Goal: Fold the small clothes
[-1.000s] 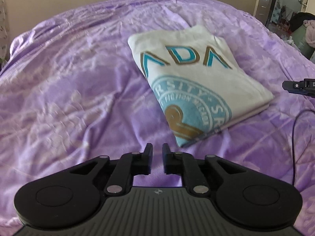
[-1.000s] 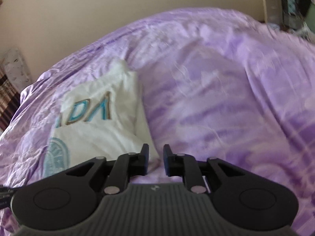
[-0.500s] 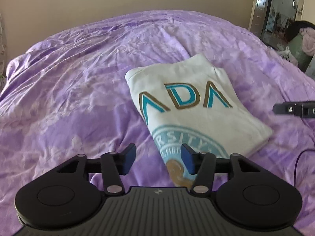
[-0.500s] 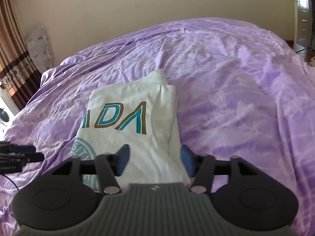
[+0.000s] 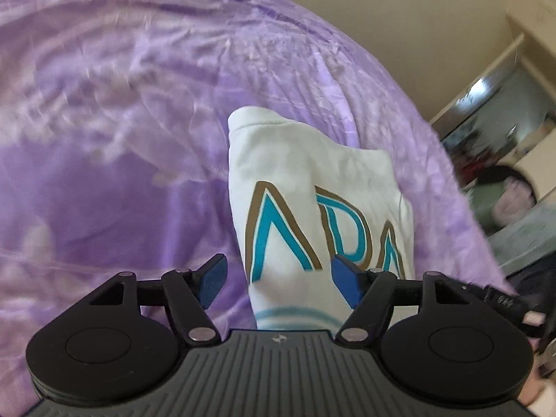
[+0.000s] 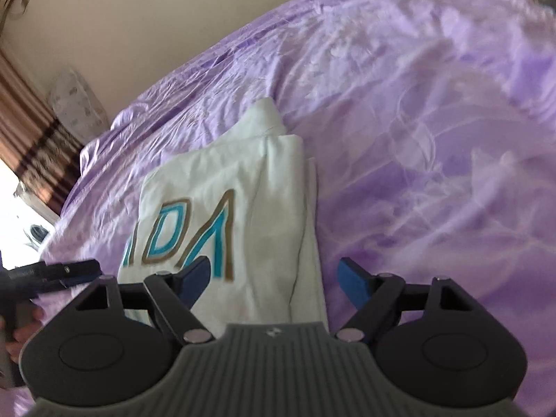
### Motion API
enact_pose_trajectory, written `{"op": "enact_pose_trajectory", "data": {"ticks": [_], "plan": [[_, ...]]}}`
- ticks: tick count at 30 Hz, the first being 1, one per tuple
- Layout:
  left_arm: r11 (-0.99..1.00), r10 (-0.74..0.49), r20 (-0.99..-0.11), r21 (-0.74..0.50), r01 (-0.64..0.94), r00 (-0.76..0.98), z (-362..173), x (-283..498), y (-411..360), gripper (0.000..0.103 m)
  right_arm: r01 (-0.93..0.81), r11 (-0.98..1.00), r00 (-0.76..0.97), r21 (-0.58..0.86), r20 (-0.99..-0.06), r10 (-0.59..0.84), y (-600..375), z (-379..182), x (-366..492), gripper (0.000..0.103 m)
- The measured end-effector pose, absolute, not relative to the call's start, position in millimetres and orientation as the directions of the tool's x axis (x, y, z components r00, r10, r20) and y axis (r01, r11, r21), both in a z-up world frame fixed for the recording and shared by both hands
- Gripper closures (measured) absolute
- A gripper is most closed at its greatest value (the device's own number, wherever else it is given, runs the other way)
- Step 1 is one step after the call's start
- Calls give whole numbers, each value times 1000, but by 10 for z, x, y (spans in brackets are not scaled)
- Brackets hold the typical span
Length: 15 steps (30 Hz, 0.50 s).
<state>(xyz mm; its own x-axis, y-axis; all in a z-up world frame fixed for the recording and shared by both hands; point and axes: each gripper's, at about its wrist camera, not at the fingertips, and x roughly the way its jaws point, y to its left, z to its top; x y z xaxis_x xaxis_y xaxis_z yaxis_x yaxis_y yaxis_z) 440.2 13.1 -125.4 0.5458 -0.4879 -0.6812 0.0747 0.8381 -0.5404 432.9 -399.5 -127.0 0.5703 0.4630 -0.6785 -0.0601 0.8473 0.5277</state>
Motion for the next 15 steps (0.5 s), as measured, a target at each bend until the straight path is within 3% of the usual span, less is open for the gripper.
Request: {"op": "enact_pose_trajectory", "data": {"ticks": [9,11,15], "plan": [[739,-559,-615,-673,-1,556,-1718,4704,289,23,-43,689,540,723,-564,625,-4137,-1796,4751,28],[736,-563,-606,-677,7,562,-1754,4744,256,30,-43,673,533,739,-553,641,-4105,-1856,4808,37],[730,-571,-598,-683,16,562,-1787,4777,173,57,-50,664,511,746,-552,659,-3987,-1956,4895,51]]}}
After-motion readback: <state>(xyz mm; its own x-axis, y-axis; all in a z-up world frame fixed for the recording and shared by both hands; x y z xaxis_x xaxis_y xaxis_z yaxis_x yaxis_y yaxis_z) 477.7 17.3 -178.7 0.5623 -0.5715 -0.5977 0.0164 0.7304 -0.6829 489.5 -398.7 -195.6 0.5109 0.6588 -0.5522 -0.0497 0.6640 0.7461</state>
